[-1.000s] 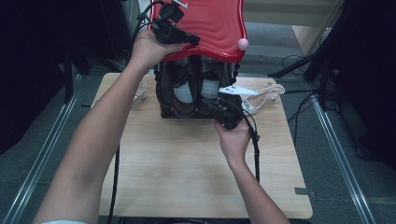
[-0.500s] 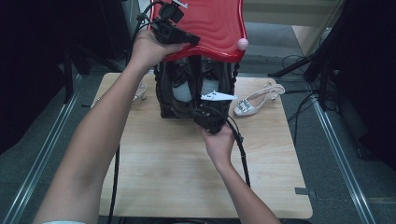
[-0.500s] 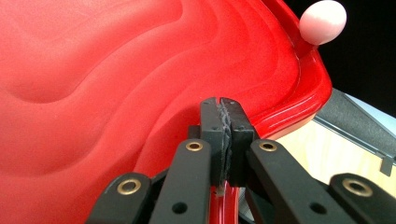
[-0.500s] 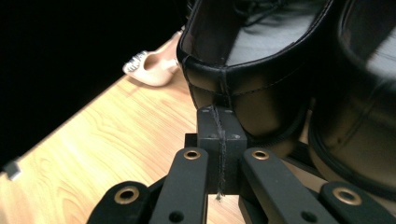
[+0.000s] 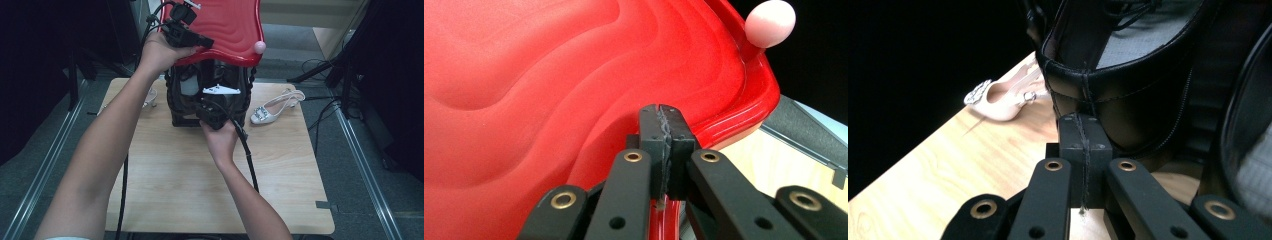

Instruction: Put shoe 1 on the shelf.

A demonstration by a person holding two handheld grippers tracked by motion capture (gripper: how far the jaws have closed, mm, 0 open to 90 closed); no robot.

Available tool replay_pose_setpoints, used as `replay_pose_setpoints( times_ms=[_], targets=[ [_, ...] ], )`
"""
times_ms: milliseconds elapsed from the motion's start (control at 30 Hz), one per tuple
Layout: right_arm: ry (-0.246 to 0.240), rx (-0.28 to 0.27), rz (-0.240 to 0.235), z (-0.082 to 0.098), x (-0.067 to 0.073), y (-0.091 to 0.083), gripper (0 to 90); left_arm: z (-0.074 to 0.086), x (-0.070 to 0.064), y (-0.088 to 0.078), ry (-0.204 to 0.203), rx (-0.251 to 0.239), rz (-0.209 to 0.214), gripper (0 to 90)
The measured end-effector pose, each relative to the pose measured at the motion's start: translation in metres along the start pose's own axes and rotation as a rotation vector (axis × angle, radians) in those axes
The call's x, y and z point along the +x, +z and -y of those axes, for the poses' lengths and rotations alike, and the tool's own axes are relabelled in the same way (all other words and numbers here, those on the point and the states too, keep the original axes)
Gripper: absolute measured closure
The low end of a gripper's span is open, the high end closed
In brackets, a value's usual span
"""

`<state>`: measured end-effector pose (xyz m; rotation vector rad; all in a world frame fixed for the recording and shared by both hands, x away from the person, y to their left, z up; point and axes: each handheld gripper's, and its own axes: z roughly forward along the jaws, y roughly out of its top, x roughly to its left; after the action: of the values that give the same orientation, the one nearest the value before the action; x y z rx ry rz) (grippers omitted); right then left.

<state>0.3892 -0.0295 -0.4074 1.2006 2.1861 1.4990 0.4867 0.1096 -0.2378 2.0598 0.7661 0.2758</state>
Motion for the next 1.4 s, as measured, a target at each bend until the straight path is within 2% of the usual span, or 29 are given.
replay_pose_setpoints(
  times_ms=[100, 233, 367, 400, 467, 600, 733, 867, 933, 1033, 1200, 1400],
  targets=[
    [0.000, -0.001, 0.010, -0.005, 0.001, 0.007, 90.0, 0.000, 0.000, 0.000, 0.000, -0.001, 0.001, 89.8],
    [0.042, -0.001, -0.004, -0.011, 0.000, 0.016, 90.0, 0.000, 0.000, 0.000, -0.003, -0.002, 0.002, 89.7],
    [0.053, 0.047, 0.015, -0.010, -0.001, 0.028, 90.0, 0.000, 0.000, 0.000, 0.001, 0.000, 0.002, 89.7],
    [0.055, 0.033, 0.010, -0.008, -0.001, 0.027, 90.0, 0.000, 0.000, -0.001, 0.002, 0.001, 0.003, 89.7],
    [0.058, 0.009, -0.004, -0.006, -0.001, 0.022, 90.0, 0.000, 0.001, -0.001, 0.003, 0.000, 0.002, 89.6],
    [0.021, 0.005, -0.005, -0.005, -0.002, 0.010, 90.0, 0.000, 0.001, 0.000, 0.005, -0.002, 0.001, 89.5],
    [0.031, 0.002, -0.038, 0.000, -0.005, -0.005, 90.0, 0.000, 0.001, 0.000, 0.002, 0.000, 0.004, 89.4],
    [0.030, 0.002, -0.050, 0.007, -0.010, -0.017, 90.0, 0.000, 0.001, 0.000, -0.003, -0.003, 0.006, 89.3],
    [0.046, 0.004, -0.060, 0.010, -0.013, -0.023, 90.0, 0.000, 0.001, 0.000, -0.003, -0.003, 0.007, 89.2],
    [0.021, 0.007, -0.047, 0.013, -0.016, -0.031, 90.0, 0.000, 0.001, 0.000, -0.004, -0.004, 0.007, 89.1],
    [0.022, 0.009, -0.042, 0.020, -0.024, -0.044, 90.0, 0.000, 0.001, 0.000, -0.005, -0.002, 0.008, 89.0],
    [0.022, 0.019, -0.014, 0.029, -0.037, -0.058, 90.0, 0.000, 0.001, 0.001, -0.005, -0.003, 0.009, 88.9]
  ],
)
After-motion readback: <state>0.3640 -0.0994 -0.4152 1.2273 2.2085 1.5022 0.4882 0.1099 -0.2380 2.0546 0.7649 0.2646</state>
